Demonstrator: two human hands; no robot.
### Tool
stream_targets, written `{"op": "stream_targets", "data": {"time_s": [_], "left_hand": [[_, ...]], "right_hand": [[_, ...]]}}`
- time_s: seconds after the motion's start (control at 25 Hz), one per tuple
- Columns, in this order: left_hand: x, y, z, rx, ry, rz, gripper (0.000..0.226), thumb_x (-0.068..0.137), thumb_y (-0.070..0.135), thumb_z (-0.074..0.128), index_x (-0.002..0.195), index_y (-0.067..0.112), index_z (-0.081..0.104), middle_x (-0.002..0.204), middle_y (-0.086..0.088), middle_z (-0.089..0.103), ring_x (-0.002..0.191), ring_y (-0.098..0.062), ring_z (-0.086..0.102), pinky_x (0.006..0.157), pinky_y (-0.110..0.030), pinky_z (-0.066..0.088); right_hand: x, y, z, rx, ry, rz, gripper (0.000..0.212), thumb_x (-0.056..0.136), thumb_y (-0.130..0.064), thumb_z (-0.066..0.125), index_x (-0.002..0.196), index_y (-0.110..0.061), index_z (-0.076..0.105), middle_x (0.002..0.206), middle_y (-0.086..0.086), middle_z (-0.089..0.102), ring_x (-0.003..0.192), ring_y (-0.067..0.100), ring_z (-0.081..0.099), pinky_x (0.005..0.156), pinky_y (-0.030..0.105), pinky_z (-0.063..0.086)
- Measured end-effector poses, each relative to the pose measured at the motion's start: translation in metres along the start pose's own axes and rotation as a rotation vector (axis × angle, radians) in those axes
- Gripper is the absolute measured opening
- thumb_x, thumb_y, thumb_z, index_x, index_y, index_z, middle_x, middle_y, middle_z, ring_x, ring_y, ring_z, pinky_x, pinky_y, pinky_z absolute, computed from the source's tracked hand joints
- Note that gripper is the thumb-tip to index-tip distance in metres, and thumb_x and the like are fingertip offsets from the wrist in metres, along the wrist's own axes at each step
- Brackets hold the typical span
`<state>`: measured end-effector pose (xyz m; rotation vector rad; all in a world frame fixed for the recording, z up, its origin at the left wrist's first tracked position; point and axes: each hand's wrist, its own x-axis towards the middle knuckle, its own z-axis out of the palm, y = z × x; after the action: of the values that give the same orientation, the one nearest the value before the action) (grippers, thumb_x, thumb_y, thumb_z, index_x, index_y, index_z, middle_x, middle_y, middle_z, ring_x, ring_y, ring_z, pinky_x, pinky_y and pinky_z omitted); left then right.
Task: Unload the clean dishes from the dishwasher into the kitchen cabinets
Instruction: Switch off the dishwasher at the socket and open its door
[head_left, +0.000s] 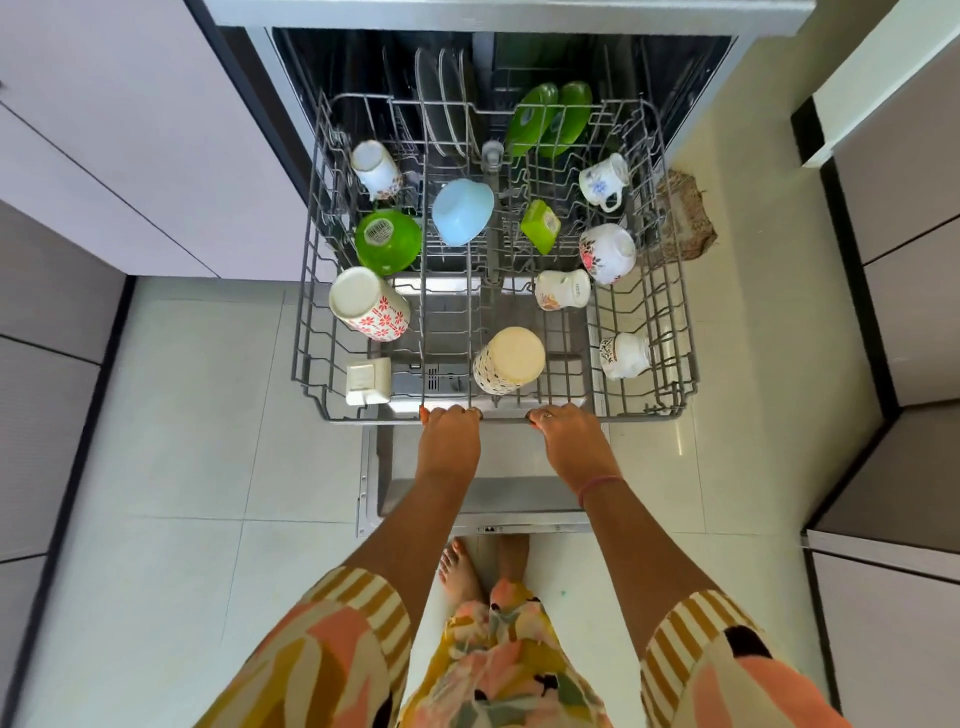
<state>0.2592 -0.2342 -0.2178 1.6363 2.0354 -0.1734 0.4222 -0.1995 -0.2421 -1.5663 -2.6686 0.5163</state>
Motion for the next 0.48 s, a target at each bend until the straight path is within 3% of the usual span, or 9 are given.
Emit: {"op": "stream_targets", "data": {"time_s": [0.48], "left_hand": [[-0.016,0.003,0.011,-0.012,-0.051,0.006,0.038,0.097,0.003,0.044,0.133,0.012,0.052,0.121,-0.008,0.061,0.115,-0.024,0.053,0.099,-0.029,0.04]], "right_hand": [[-0.02,0.005,0.006,0.003,0.021,-0.025,0.038,0.059,0.012,0.08,0.092,-0.006,0.075,0.083,0.007,0.075,0.071,0.027,0.069,0.065,0.039,0.058]]}}
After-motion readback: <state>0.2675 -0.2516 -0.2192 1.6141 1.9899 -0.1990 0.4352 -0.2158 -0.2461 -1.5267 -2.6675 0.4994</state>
